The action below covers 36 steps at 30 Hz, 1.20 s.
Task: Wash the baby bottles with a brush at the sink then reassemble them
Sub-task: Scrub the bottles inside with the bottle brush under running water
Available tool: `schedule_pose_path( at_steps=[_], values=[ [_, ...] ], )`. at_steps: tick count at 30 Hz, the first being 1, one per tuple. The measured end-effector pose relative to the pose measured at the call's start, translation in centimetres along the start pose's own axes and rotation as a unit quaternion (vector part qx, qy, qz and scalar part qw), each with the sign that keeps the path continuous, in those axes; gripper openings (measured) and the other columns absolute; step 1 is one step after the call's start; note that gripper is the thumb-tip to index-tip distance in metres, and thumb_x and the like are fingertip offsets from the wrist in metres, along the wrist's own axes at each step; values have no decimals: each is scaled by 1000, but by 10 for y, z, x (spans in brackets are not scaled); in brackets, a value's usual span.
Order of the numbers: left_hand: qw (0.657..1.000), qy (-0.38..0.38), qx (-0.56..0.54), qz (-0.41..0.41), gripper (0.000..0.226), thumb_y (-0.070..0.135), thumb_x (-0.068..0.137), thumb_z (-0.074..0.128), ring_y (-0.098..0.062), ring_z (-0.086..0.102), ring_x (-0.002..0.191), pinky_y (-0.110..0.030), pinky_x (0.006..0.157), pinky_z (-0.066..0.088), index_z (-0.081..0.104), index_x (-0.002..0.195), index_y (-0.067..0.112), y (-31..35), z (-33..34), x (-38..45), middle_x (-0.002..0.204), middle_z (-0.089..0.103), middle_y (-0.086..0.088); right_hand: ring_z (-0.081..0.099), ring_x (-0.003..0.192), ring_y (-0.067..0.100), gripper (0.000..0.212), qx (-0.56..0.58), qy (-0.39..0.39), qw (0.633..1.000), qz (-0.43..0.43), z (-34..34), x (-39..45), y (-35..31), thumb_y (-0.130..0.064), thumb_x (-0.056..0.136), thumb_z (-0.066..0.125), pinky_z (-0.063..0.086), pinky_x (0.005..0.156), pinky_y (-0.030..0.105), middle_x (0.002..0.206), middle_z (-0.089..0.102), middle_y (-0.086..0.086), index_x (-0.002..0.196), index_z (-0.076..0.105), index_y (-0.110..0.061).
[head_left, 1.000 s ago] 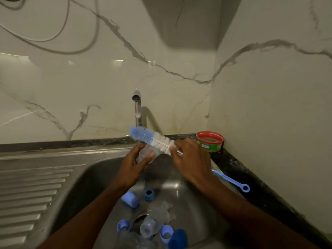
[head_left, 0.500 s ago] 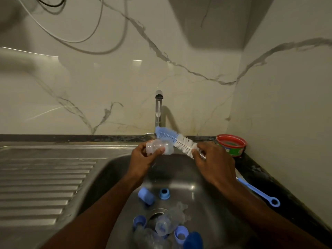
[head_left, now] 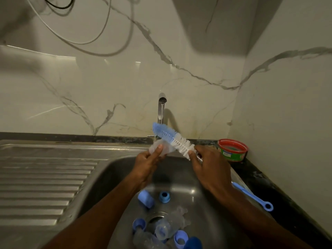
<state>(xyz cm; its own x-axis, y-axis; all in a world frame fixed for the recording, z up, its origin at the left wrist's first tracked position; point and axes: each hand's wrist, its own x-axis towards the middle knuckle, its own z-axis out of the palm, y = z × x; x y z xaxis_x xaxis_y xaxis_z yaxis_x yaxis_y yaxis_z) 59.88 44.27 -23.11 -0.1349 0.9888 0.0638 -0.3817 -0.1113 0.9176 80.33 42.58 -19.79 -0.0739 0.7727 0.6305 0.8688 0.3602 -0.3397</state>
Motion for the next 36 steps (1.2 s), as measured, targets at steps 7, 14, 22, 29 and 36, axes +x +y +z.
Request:
schedule_pose_path(
  at_steps=[7,14,22,29,36],
  values=[
    [989,-32,-141,-10,46,21,88,69,-30,69,113,-30,90,59,61,123,-8,0,9,-2,123,69,-23,54,78,6,33,-7,27,1000,-14,-9,0,-7,-48,101,52,34,56,14,105,73,-3,120,67,-25],
    [981,-69,-172,-49,42,24,98,59,-31,68,116,-31,88,60,59,128,-5,0,11,-5,127,66,-25,68,90,14,42,-36,23,999,8,-7,3,-9,-51,102,47,45,59,17,112,73,-1,130,64,-24],
    [988,-41,-148,7,54,24,84,69,-32,69,112,-28,79,62,59,127,-6,0,4,3,125,67,-24,67,102,16,47,-38,-2,999,7,-18,5,8,-51,102,49,44,67,19,123,71,1,139,59,-24],
    [997,-38,52,46,55,29,76,80,-27,70,109,-46,97,57,63,124,11,-13,2,6,117,72,-12,67,88,13,39,-74,-14,997,-10,-5,13,-4,-49,102,50,53,66,25,112,72,-2,131,62,-27],
    [998,29,22,56,35,25,86,72,-22,71,108,-40,98,55,67,118,13,-2,-10,9,114,74,-8,64,96,11,36,-101,-49,993,-25,-16,-3,4,-46,104,45,41,67,21,119,69,-4,134,57,-29]
  ],
)
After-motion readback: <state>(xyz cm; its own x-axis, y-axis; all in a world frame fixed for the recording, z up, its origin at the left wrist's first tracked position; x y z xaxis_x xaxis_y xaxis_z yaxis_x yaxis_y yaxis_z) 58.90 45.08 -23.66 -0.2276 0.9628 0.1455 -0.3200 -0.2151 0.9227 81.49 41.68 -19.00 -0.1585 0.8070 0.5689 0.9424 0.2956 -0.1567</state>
